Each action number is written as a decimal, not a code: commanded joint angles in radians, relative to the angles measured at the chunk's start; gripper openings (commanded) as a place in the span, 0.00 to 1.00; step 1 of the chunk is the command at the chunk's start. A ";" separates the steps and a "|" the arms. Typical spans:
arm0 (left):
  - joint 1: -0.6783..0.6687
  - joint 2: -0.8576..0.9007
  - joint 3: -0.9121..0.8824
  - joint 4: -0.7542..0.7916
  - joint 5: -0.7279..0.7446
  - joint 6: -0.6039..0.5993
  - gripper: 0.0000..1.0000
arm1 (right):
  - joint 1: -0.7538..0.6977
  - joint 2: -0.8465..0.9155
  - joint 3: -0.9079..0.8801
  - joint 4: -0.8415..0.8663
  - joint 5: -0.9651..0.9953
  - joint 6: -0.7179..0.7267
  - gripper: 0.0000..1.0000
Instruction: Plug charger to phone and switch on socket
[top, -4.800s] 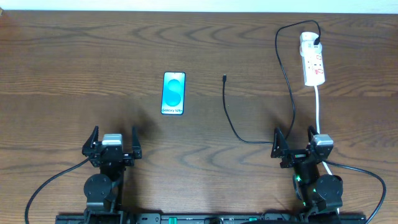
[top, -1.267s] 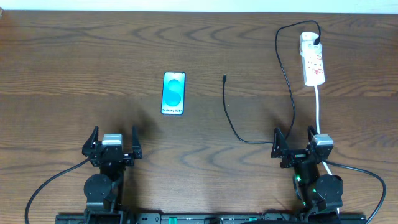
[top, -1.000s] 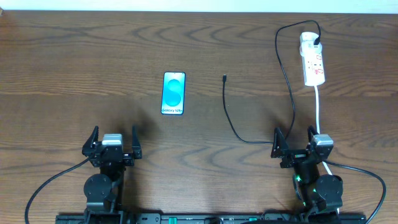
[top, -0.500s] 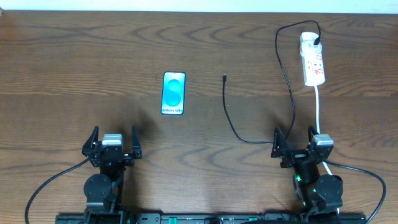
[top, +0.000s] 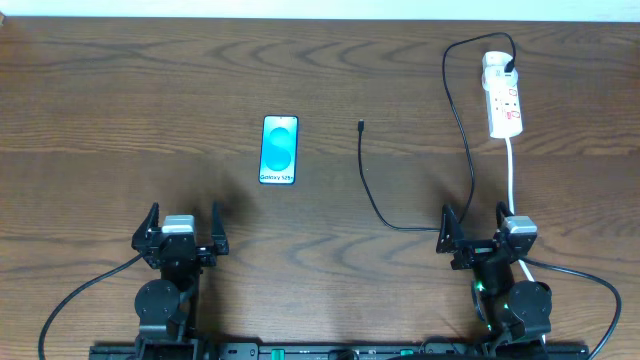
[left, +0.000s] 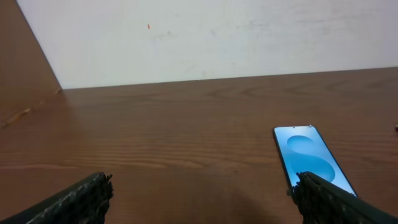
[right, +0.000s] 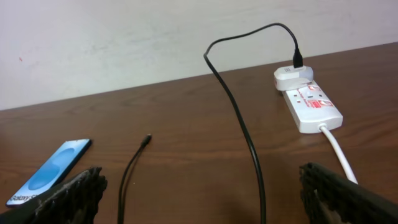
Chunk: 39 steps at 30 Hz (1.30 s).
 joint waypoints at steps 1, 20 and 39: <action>0.002 -0.006 -0.011 -0.027 -0.005 -0.024 0.96 | 0.005 0.000 0.001 0.009 0.012 -0.017 0.99; 0.002 0.072 0.160 -0.027 -0.005 -0.079 0.96 | 0.005 0.000 0.110 -0.024 0.017 -0.134 0.99; 0.002 0.407 0.440 -0.037 0.114 -0.111 0.96 | -0.004 0.000 0.224 -0.072 0.020 -0.138 0.99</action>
